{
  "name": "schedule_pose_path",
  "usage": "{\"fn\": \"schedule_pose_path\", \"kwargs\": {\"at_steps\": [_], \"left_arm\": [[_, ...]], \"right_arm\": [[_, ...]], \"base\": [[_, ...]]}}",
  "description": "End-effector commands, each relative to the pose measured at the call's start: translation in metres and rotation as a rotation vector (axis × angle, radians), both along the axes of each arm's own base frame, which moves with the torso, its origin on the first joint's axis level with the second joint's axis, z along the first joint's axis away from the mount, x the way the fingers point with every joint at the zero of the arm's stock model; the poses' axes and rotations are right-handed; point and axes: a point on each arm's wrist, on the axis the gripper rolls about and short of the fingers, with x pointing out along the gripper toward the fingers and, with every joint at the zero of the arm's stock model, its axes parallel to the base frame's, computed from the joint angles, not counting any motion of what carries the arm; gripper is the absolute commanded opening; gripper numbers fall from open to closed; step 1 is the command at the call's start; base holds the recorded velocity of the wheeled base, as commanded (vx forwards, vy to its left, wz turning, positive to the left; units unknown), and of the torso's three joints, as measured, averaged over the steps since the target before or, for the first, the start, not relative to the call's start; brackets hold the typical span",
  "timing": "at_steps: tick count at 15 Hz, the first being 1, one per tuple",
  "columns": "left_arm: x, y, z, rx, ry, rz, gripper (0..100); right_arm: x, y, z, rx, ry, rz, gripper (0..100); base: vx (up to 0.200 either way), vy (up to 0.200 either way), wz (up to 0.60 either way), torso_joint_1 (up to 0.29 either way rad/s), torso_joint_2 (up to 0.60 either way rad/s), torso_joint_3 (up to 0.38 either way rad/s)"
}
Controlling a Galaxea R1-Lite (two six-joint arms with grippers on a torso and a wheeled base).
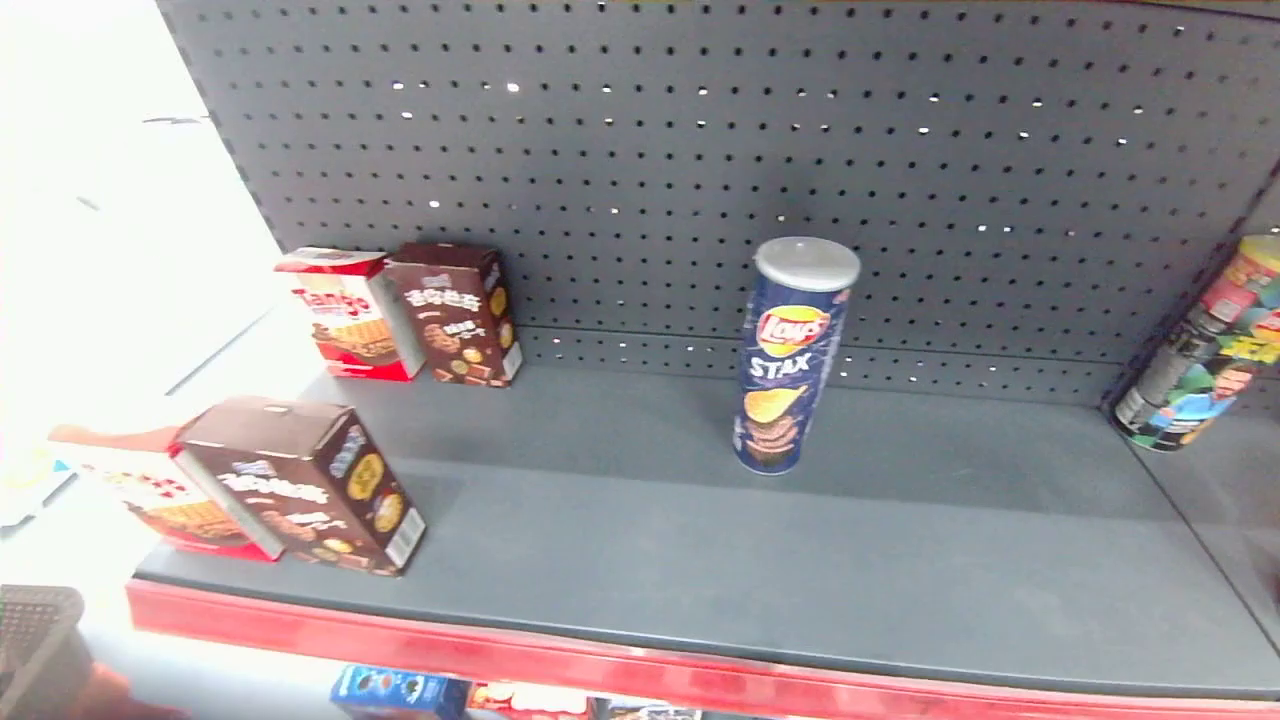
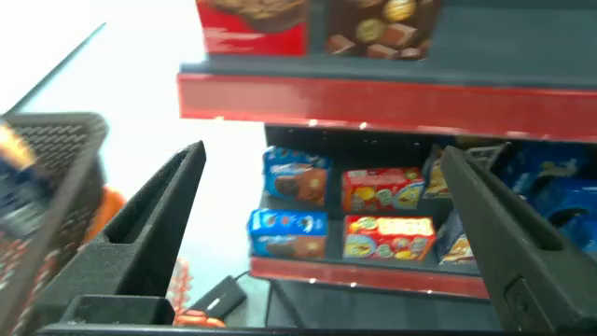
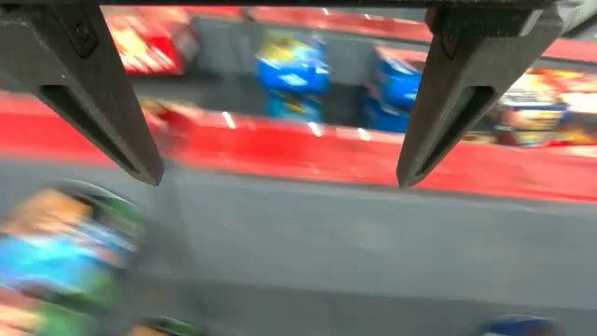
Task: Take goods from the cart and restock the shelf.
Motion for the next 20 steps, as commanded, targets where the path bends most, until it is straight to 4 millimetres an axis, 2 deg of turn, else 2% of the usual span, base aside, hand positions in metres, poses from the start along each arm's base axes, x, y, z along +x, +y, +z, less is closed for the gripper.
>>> {"fn": "schedule_pose_path", "kwargs": {"at_steps": [1, 6, 17, 18, 19, 20], "left_arm": [[0.0, 0.0, 0.0, 0.0, 0.002, 0.0, 100], [0.0, 0.0, 0.0, 0.003, 0.002, -0.003, 100], [0.0, 0.0, 0.0, 0.003, 0.002, -0.005, 100], [-0.001, 0.0, 0.003, 0.001, -0.011, 0.006, 100], [-0.006, 0.0, 0.023, 0.009, -0.06, 0.008, 100], [-0.004, 0.0, 0.046, 0.012, 0.005, 0.014, 100]], "right_arm": [[0.0, 0.0, 0.0, 0.0, 0.0, 0.001, 100], [0.0, 0.0, 0.0, 0.0, 0.0, 0.001, 100], [0.0, 0.0, 0.0, 0.0, 0.0, 0.001, 100], [0.0, 0.0, 0.0, 0.0, 0.0, 0.001, 100], [0.0, 0.0, 0.0, 0.0, 0.0, 0.001, 100], [0.0, 0.0, 0.0, 0.0, 0.0, 0.001, 100]], "base": [[0.0, 0.0, 0.6, 0.002, 0.0, -0.002], [0.0, 0.0, 0.6, -0.001, 0.0, 0.003], [0.0, 0.0, 0.0, 0.0, 0.0, 0.0], [0.0, 0.0, 0.0, 0.0, 0.0, 0.0], [0.0, 0.0, 0.0, 0.0, 0.0, 0.0], [0.0, 0.0, 0.0, 0.0, 0.0, 0.0]]}}
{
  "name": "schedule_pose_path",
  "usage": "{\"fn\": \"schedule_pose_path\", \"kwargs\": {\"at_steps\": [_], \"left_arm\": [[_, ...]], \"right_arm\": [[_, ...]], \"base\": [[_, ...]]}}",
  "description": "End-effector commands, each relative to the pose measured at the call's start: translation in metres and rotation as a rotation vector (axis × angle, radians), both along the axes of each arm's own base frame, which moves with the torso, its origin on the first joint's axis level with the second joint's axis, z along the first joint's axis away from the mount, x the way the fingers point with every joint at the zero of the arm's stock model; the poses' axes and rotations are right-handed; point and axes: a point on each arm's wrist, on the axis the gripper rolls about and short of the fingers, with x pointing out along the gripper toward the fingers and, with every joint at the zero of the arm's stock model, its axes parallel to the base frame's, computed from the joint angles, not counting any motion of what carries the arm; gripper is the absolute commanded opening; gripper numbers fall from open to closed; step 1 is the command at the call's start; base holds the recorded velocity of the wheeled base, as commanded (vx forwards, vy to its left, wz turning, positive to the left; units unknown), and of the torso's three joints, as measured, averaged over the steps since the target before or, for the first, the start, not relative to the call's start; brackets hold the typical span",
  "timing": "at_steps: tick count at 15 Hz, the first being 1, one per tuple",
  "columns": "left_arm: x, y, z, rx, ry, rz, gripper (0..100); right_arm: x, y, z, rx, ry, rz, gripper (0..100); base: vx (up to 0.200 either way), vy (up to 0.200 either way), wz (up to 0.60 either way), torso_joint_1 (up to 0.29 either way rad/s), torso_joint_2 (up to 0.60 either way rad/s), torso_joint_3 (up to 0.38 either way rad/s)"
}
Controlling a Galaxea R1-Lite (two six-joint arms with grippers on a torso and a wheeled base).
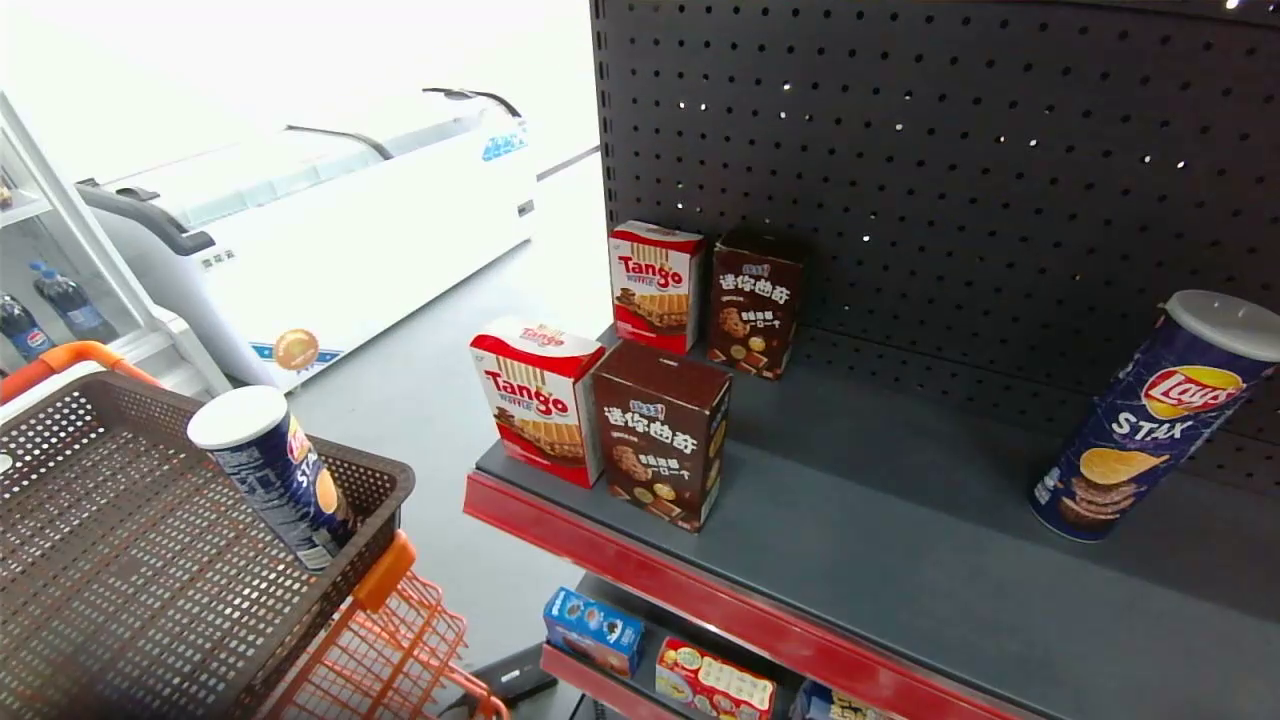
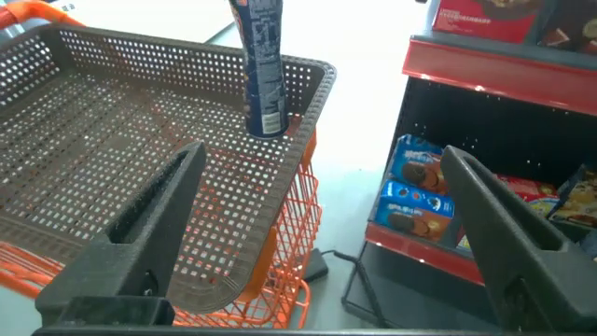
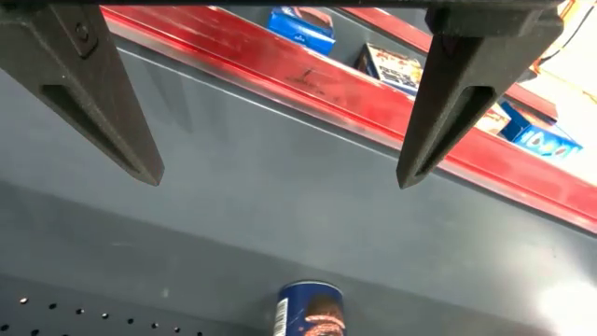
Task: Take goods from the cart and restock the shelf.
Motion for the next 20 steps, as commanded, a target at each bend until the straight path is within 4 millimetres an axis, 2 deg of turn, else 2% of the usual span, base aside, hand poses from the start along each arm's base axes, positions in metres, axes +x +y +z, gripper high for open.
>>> {"fn": "schedule_pose_path", "kwargs": {"at_steps": [1, 2, 3, 4, 5, 6, 7, 8, 9, 10, 13, 16, 20], "left_arm": [[0.005, 0.0, 0.042, 0.008, 0.096, 0.026, 100], [0.015, 0.002, 0.059, 0.012, 0.149, 0.07, 100], [0.032, 0.003, 0.065, 0.023, 0.235, 0.121, 100], [0.038, 0.003, 0.067, 0.024, 0.258, 0.132, 100], [0.058, 0.004, 0.07, 0.02, 0.339, 0.163, 100], [0.06, 0.004, 0.07, 0.019, 0.349, 0.172, 100], [0.086, 0.011, 0.072, -0.014, 0.424, 0.261, 100], [0.104, 0.012, 0.068, -0.027, 0.482, 0.237, 100], [0.112, 0.013, 0.066, -0.032, 0.505, 0.222, 100], [0.137, 0.015, 0.064, -0.03, 0.515, 0.195, 100], [0.189, 0.022, 0.049, -0.014, 0.465, 0.247, 100], [0.226, 0.027, 0.033, -0.015, 0.42, 0.25, 100], [0.264, 0.035, 0.01, -0.024, 0.382, 0.264, 100]], "right_arm": [[0.0, 0.0, 0.0, -0.001, 0.0, 0.0, 100], [0.0, 0.0, 0.0, -0.001, 0.0, 0.0, 100], [0.0, 0.0, 0.0, -0.001, 0.0, 0.0, 100], [0.0, 0.0, 0.0, 0.001, 0.0, 0.0, 100], [0.0, 0.0, 0.0, -0.001, 0.0, 0.0, 100], [0.0, 0.0, 0.0, 0.001, 0.0, 0.0, 100], [0.0, 0.0, 0.0, -0.001, 0.0, 0.0, 100], [0.0, 0.0, 0.0, -0.001, 0.0, 0.0, 100], [0.0, 0.0, 0.0, -0.001, 0.0, 0.0, 100], [0.0, 0.0, 0.0, -0.001, 0.0, 0.0, 100], [0.0, 0.0, 0.0, 0.001, 0.0, 0.0, 100], [0.0, 0.0, 0.0, 0.001, 0.0, 0.0, 100], [0.0, 0.0, 0.0, -0.001, 0.0, 0.0, 100]], "base": [[0.0, 0.0, 0.0, 0.0, 0.0, 0.0], [0.0, 0.0, 0.0, 0.0, 0.0, 0.0], [0.0, 0.0, 0.0, 0.0, 0.0, 0.0], [0.0, 0.0, 0.0, 0.0, 0.0, 0.0], [0.0, 0.0, 0.0, 0.0, 0.0, 0.0], [0.0, 0.0, 0.0, 0.0, 0.0, 0.0], [0.0, 0.0, 0.0, 0.0, 0.0, 0.0], [0.0, 0.0, 0.0, 0.0, 0.0, 0.0], [0.0, 0.0, 0.0, 0.0, 0.0, 0.0], [0.0, 0.0, 0.0, 0.0, 0.0, 0.0], [0.0, 0.0, 0.0, 0.0, 0.0, 0.0], [0.0, 0.0, 0.0, 0.0, 0.0, 0.0], [0.0, 0.0, 0.0, 0.0, 0.0, 0.0]]}}
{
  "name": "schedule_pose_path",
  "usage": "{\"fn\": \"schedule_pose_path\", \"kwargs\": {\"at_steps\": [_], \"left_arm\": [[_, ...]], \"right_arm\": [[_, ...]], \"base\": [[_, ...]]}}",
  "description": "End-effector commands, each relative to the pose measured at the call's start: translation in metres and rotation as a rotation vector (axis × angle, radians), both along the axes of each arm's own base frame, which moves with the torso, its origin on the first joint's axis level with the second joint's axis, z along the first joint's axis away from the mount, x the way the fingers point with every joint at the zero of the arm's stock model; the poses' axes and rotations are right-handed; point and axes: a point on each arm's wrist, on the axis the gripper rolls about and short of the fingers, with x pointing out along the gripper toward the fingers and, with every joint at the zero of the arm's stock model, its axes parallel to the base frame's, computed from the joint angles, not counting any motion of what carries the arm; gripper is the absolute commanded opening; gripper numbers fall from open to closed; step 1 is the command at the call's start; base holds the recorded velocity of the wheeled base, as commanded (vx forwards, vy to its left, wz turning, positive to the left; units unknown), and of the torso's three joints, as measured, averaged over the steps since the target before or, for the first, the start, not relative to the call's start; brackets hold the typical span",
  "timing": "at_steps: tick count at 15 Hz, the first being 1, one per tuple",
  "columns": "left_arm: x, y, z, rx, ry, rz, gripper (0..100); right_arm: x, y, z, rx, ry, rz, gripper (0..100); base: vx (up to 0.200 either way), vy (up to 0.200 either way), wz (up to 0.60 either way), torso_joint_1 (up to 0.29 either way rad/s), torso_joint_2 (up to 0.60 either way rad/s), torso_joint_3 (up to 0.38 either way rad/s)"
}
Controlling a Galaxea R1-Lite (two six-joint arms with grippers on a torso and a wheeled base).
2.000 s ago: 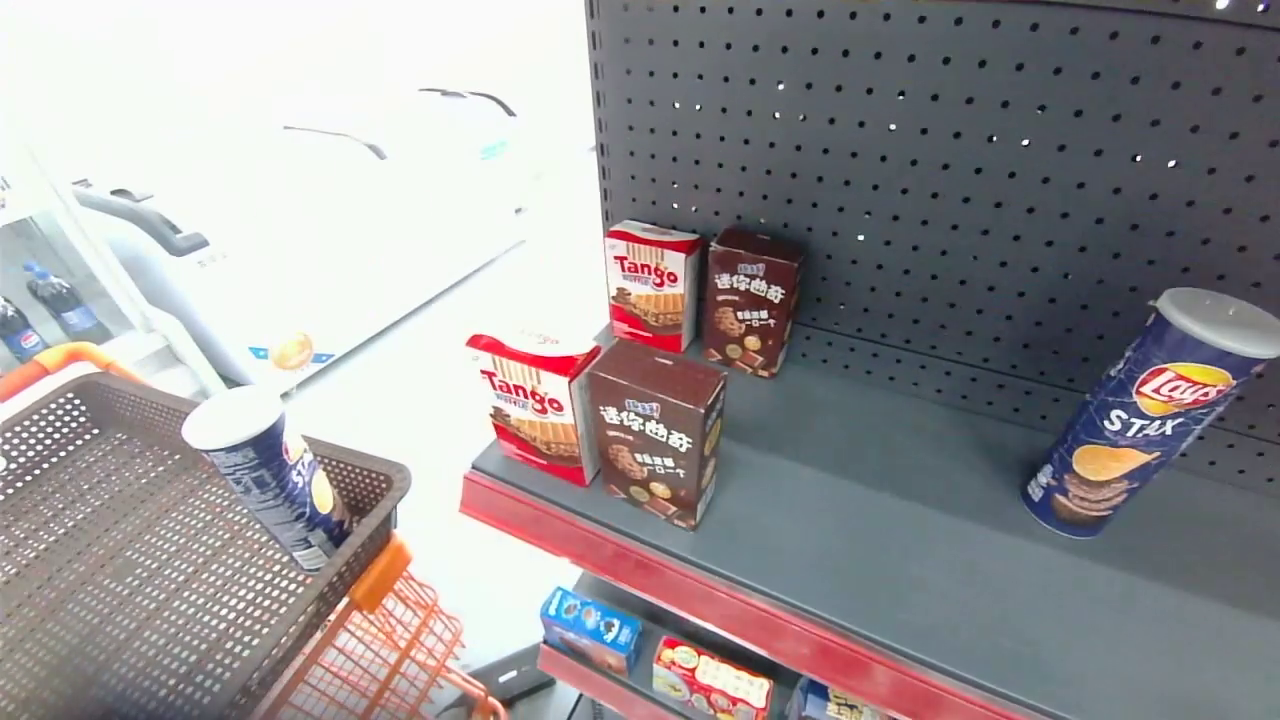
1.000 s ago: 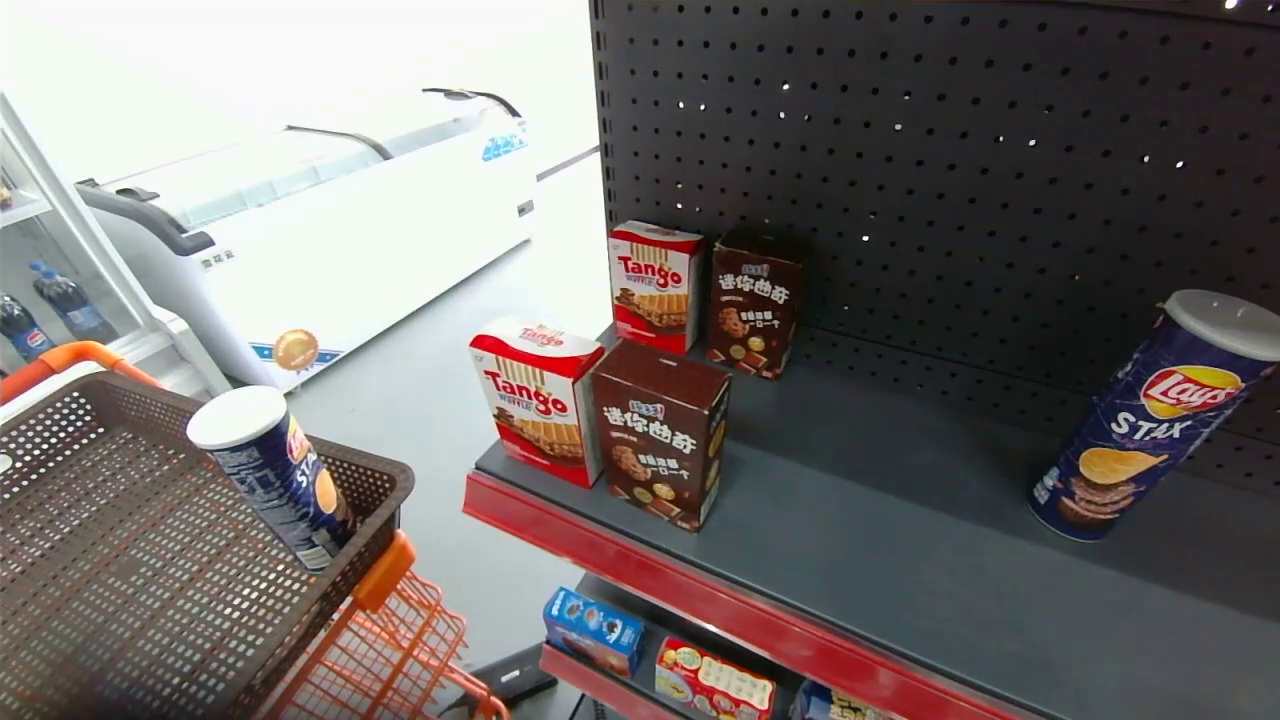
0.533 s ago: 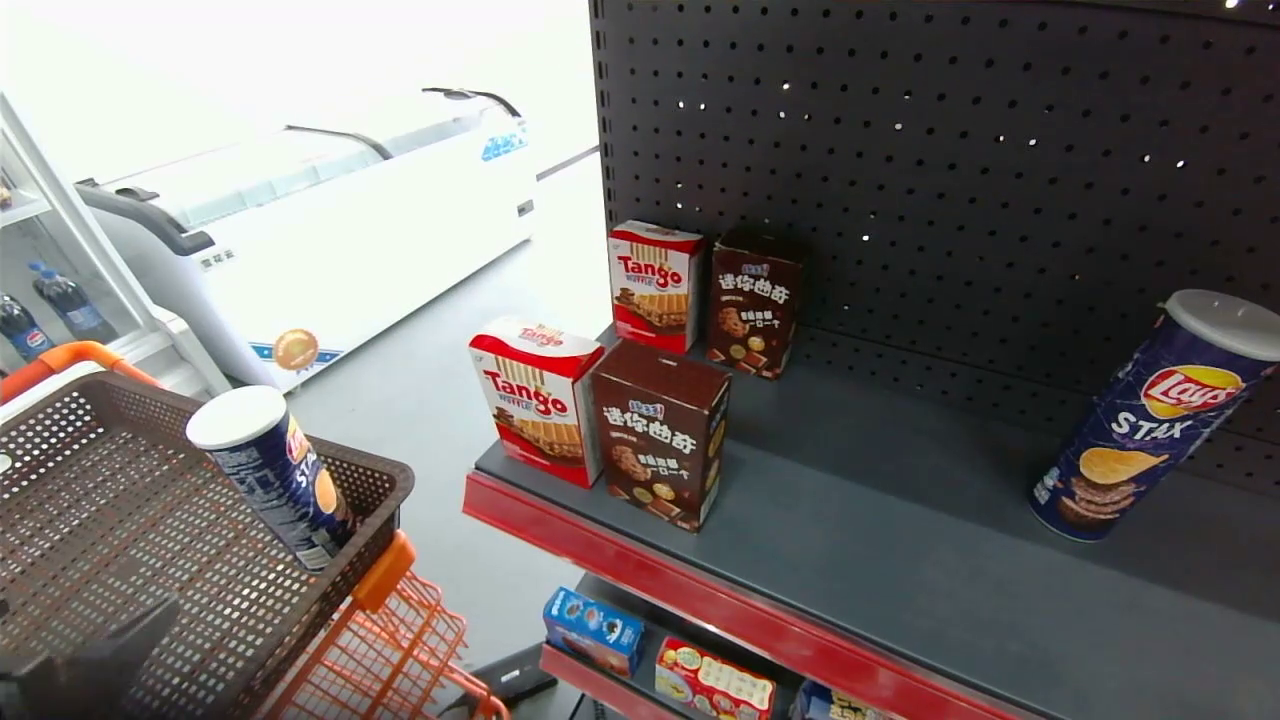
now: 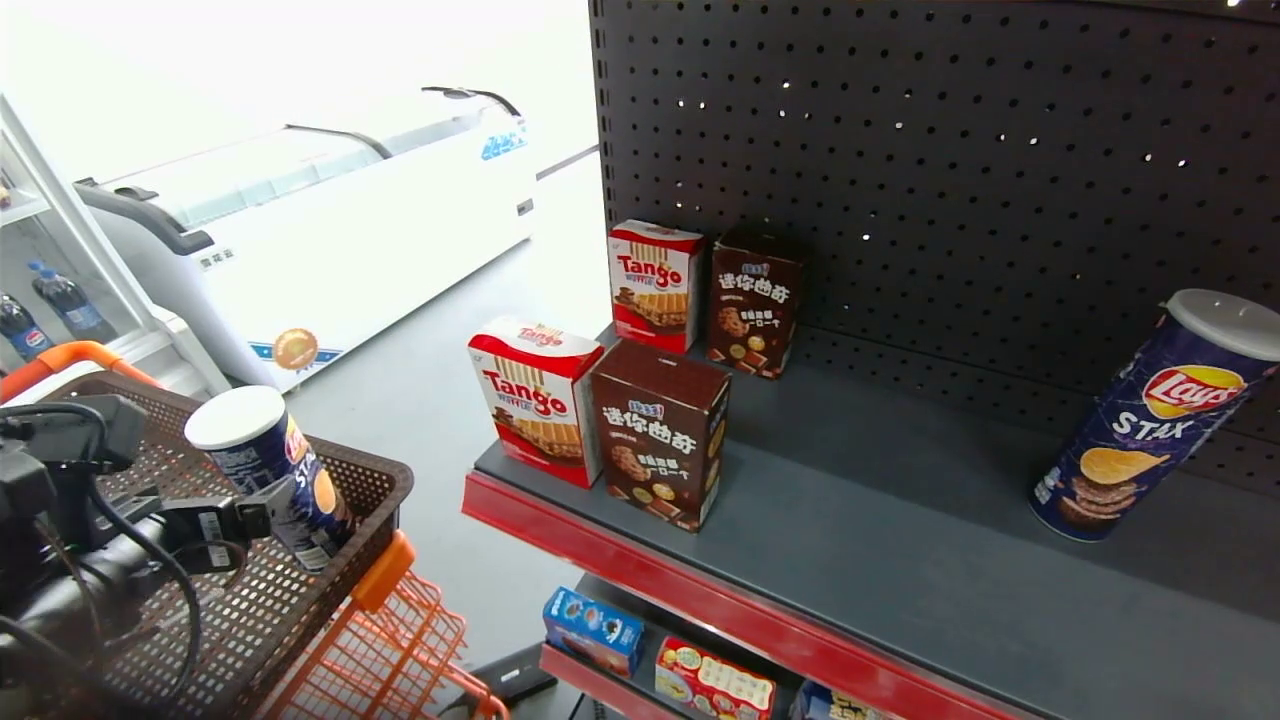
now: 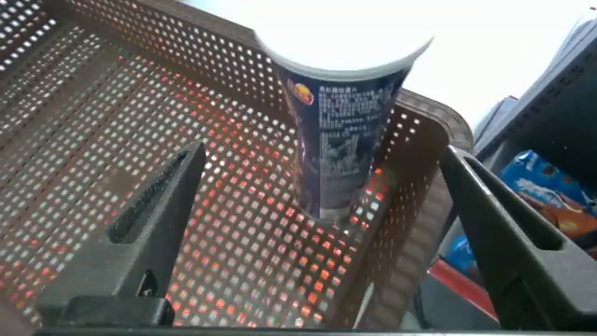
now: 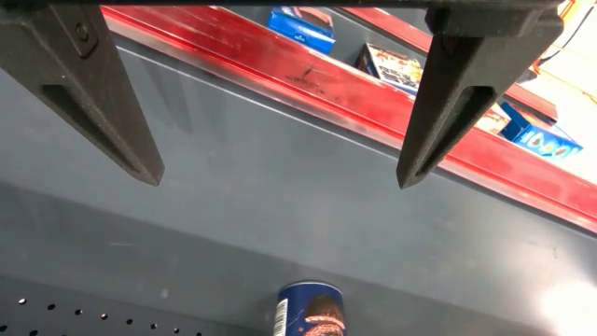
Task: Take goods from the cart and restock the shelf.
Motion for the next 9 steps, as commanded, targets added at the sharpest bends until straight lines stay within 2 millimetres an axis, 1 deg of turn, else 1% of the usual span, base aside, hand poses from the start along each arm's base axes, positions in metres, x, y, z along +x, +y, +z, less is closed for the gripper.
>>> {"fn": "schedule_pose_path", "kwargs": {"at_steps": [1, 2, 4, 5, 7, 9], "left_arm": [[0.031, 0.007, -0.038, -0.011, 0.087, 0.016, 100], [0.037, 0.009, -0.044, -0.01, 0.088, 0.017, 100], [0.052, 0.011, -0.044, -0.004, 0.04, 0.018, 100], [0.064, 0.015, -0.043, 0.003, 0.002, 0.024, 100], [0.08, 0.019, -0.043, 0.007, -0.028, 0.03, 100], [0.087, 0.02, -0.044, 0.008, -0.034, 0.03, 100]], "right_arm": [[0.0, 0.0, 0.0, -0.001, 0.0, 0.0, 100], [0.0, 0.0, 0.0, -0.001, 0.0, 0.0, 100], [0.0, 0.0, 0.0, -0.001, 0.0, 0.0, 100], [0.0, 0.0, 0.0, -0.001, 0.0, 0.0, 100], [0.0, 0.0, 0.0, -0.001, 0.0, 0.0, 100], [0.0, 0.0, 0.0, 0.001, 0.0, 0.0, 100]], "base": [[0.0, 0.0, 0.0, 0.0, 0.0, 0.0], [0.0, 0.0, 0.0, 0.0, 0.0, 0.0], [0.0, 0.0, 0.0, 0.0, 0.0, 0.0], [0.0, 0.0, 0.0, 0.0, 0.0, 0.0], [0.0, 0.0, 0.0, 0.0, 0.0, 0.0], [0.0, 0.0, 0.0, 0.0, 0.0, 0.0]]}}
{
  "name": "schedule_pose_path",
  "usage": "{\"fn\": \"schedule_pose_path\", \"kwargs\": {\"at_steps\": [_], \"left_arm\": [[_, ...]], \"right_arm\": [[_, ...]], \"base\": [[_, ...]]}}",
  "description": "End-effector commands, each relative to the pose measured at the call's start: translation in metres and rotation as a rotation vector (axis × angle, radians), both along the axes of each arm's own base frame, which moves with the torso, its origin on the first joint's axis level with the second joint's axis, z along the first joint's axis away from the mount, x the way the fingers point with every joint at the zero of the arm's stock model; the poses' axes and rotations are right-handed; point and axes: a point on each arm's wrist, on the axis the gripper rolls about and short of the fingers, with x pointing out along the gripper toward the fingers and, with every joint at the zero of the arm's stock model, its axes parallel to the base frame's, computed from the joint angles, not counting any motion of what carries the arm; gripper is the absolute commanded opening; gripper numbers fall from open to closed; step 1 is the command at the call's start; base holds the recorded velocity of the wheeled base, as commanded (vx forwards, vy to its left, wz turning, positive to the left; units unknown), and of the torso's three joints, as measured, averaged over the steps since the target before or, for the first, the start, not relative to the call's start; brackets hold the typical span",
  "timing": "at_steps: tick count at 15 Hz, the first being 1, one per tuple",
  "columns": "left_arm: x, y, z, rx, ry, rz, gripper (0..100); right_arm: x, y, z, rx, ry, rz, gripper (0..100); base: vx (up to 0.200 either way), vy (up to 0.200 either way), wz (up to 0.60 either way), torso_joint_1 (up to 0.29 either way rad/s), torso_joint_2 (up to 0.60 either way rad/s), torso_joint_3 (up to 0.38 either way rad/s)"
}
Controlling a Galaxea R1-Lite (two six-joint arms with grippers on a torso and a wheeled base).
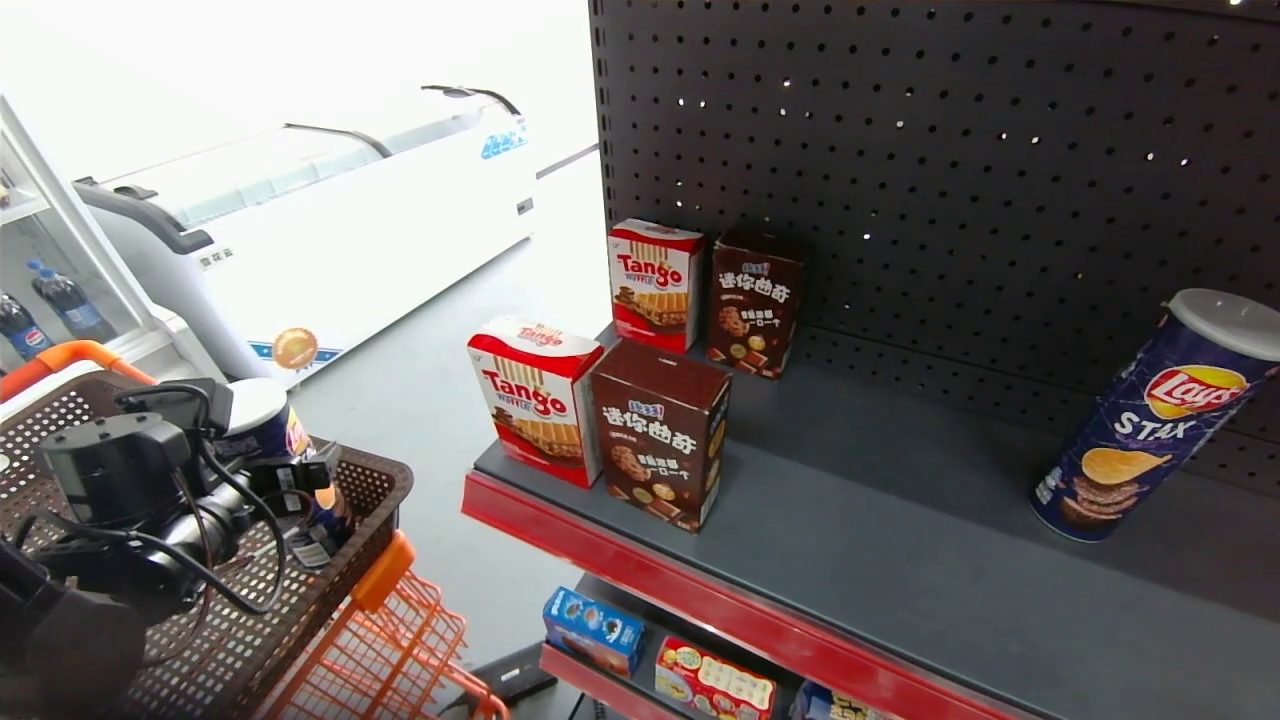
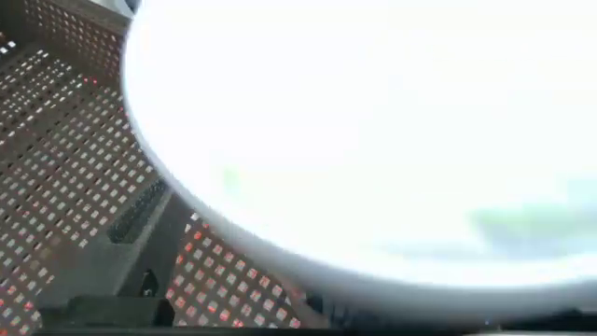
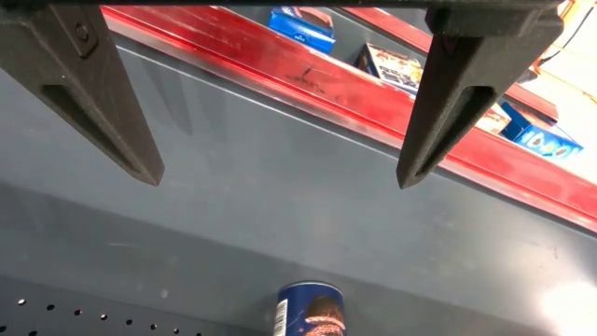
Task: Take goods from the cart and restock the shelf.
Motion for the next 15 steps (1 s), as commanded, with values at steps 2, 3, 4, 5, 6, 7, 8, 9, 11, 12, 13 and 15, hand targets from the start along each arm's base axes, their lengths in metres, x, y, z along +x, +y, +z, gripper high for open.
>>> {"fn": "schedule_pose_path", "kwargs": {"at_steps": [2, 3, 4, 5, 6, 7, 8, 9, 11, 12, 13, 15], "left_arm": [[0.011, 0.002, -0.012, -0.004, 0.022, 0.004, 100], [0.012, 0.002, -0.012, -0.003, 0.014, 0.004, 100], [0.016, 0.002, -0.015, -0.009, 0.016, 0.004, 100], [0.017, 0.002, -0.014, -0.01, 0.004, 0.005, 100], [0.02, 0.002, -0.01, -0.003, -0.011, 0.002, 0], [0.021, 0.003, -0.008, 0.004, -0.02, 0.001, 0], [0.022, 0.002, -0.006, 0.005, -0.031, -0.001, 0], [0.023, 0.001, -0.002, 0.01, -0.05, -0.005, 0], [0.022, -0.006, 0.022, 0.022, -0.149, -0.03, 0], [0.018, -0.008, 0.035, 0.032, -0.192, -0.035, 0], [0.011, -0.011, 0.046, 0.057, -0.214, -0.046, 0], [-0.006, -0.016, 0.067, 0.11, -0.239, -0.099, 0]], "right_arm": [[0.0, 0.0, 0.0, -0.001, 0.0, 0.001, 100], [0.0, 0.0, 0.0, 0.0, 0.0, 0.001, 100], [0.0, 0.0, 0.0, 0.0, 0.0, 0.001, 100], [0.0, 0.0, 0.0, -0.001, 0.0, 0.001, 100], [0.0, 0.0, 0.0, -0.001, 0.0, 0.001, 100], [0.0, 0.0, 0.0, -0.001, 0.0, 0.001, 100], [0.0, 0.0, 0.0, -0.001, 0.0, 0.001, 100], [0.0, 0.0, 0.0, -0.001, 0.0, 0.001, 100], [0.0, 0.0, 0.0, -0.001, 0.0, 0.001, 100], [0.0, 0.0, 0.0, -0.001, 0.0, 0.001, 100], [0.0, 0.0, 0.0, -0.001, 0.0, 0.001, 100], [0.0, 0.0, 0.0, 0.0, 0.0, 0.001, 100]], "base": [[0.0, 0.0, 0.0, 0.0, 0.0, 0.0], [0.0, 0.0, 0.0, 0.0, 0.0, 0.0], [0.0, 0.0, 0.0, 0.0, 0.0, 0.0], [0.0, 0.0, 0.0, 0.0, 0.0, 0.0], [0.0, 0.0, 0.0, 0.0, 0.0, 0.0], [0.0, 0.0, 0.0, 0.0, 0.0, 0.0], [0.0, 0.0, 0.0, 0.0, 0.0, 0.0], [0.0, 0.0, 0.0, 0.0, 0.0, 0.0], [0.0, 0.0, 0.0, 0.0, 0.0, 0.0], [0.0, 0.0, 0.0, 0.0, 0.0, 0.0], [0.0, 0.0, 0.0, 0.0, 0.0, 0.0], [0.0, 0.0, 0.0, 0.0, 0.0, 0.0]]}}
